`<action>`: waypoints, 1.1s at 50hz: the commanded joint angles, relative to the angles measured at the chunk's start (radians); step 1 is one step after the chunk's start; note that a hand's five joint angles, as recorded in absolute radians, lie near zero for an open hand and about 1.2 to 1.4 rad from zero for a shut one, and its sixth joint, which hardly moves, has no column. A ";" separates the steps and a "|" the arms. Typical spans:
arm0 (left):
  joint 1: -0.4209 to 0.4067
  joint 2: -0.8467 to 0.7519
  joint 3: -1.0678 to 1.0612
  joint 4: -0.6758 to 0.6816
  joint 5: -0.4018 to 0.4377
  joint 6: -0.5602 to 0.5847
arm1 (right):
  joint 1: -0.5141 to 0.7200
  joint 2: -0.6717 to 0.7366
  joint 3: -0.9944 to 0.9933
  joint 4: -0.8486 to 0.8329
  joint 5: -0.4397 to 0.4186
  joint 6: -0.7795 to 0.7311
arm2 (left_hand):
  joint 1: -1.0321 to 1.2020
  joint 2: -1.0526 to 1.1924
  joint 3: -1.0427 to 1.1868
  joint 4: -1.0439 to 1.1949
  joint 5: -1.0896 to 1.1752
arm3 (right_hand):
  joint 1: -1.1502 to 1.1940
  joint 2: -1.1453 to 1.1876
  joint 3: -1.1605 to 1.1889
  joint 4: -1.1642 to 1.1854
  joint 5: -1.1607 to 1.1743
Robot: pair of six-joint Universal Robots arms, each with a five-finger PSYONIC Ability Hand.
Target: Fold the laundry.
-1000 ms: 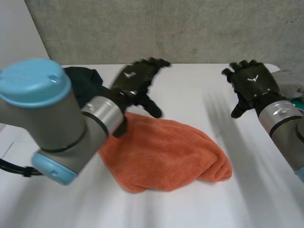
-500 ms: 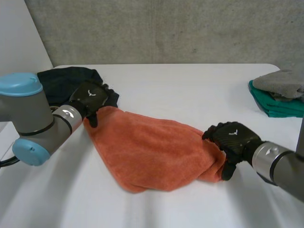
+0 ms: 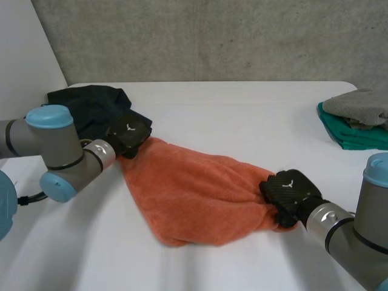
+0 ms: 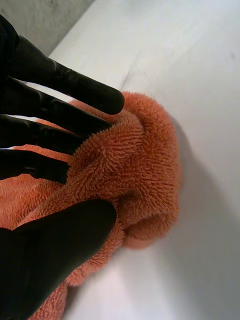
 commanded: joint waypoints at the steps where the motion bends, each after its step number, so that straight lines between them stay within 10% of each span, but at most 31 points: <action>1: -0.064 0.082 -0.032 0.042 -0.206 -0.012 | -0.023 -0.061 -0.059 -0.024 0.059 -0.045 | 0.300 0.360 0.382 0.375 0.382 | 0.536 0.239 0.251 0.234 0.295; 20: -0.154 0.866 -0.530 0.067 -0.275 -0.333 | -0.075 -0.161 -0.485 0.054 -0.074 -0.138 | 0.158 0.218 0.240 0.233 0.240 | 0.536 0.239 0.251 0.234 0.295; 22: -0.159 0.858 -0.579 0.084 -0.275 -0.339 | -0.075 -0.086 -0.523 0.066 -0.093 -0.141 | -0.479 -0.419 -0.398 -0.405 -0.398 | 0.536 0.239 0.251 0.234 0.295; 28: -0.199 0.739 -0.625 0.099 -0.280 -0.359 | -0.059 0.088 -0.622 0.086 -0.052 -0.141 | -0.650 -0.591 -0.569 -0.576 -0.569 | 0.536 0.239 0.251 0.234 0.295; 43: -0.315 0.531 -0.564 0.157 -0.298 -0.541 | -0.025 -0.090 -0.612 0.146 0.027 -0.060 | -0.686 -0.626 -0.604 -0.611 -0.604 | 0.536 0.239 0.251 0.234 0.295; 55: -0.449 0.346 -0.457 0.182 -0.554 -0.745 | 0.085 -0.228 -0.677 0.215 0.057 0.021 | -0.694 -0.635 -0.613 -0.620 -0.613 | 0.536 0.239 0.251 0.234 0.295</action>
